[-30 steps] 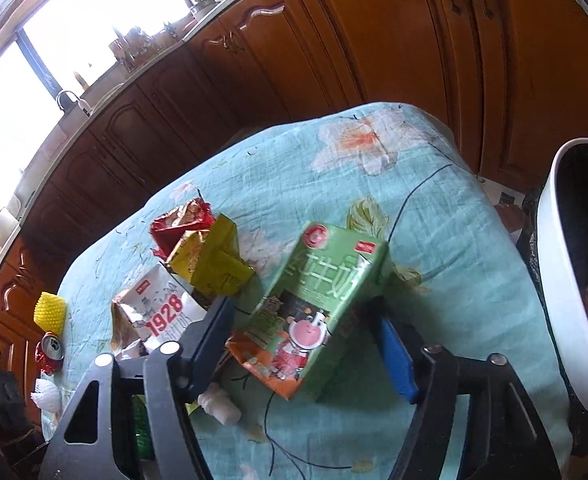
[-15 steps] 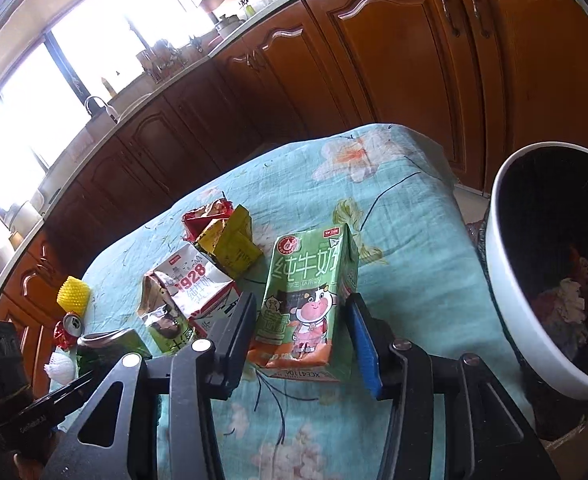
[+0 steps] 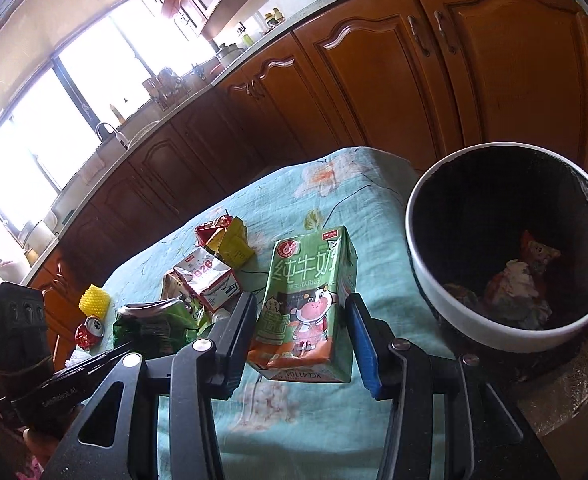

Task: Collect trash
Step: 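Carry the can and carton over the bin and open both tools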

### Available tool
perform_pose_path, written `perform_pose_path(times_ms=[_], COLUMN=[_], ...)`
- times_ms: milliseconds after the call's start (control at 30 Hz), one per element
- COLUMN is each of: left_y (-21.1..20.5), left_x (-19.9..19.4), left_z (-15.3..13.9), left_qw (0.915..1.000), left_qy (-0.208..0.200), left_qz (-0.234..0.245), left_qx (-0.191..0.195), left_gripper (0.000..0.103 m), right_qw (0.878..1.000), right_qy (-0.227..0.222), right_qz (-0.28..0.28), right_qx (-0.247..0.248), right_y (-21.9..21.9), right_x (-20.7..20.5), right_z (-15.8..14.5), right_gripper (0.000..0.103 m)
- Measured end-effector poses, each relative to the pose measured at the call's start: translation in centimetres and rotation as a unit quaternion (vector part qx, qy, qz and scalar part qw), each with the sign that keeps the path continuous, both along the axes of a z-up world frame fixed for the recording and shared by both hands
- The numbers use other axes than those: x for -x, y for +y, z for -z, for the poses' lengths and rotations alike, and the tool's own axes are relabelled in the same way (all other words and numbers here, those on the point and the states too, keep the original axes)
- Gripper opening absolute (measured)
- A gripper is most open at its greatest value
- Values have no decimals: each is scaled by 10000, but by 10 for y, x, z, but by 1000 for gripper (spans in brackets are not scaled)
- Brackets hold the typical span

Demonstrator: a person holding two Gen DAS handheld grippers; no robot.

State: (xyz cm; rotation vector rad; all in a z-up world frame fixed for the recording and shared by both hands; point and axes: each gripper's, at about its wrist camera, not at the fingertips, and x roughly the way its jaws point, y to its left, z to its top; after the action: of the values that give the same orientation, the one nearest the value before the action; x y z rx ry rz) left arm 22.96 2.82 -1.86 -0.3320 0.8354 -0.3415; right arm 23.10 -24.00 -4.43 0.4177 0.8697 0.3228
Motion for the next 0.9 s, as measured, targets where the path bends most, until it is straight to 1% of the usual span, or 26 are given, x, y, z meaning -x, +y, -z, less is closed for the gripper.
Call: perform_pose_path(times_ms=[400,900], left_y=[-50,-122], left_x=[-23,-78], left_z=[-6,-15], left_qw=[9988,9942], left_qy=[-49,-225], left_qz=[492,1039], left_qx=[-54,-165], left_gripper=[10,10], right_qw=[9987,9941], right_qy=[-160,-278], right_qz=[487,1051], right_qx=[-23,59], right_y=[-54,-120], right_x=[16,9], right_z=[-11,-20], right_gripper=[46,45])
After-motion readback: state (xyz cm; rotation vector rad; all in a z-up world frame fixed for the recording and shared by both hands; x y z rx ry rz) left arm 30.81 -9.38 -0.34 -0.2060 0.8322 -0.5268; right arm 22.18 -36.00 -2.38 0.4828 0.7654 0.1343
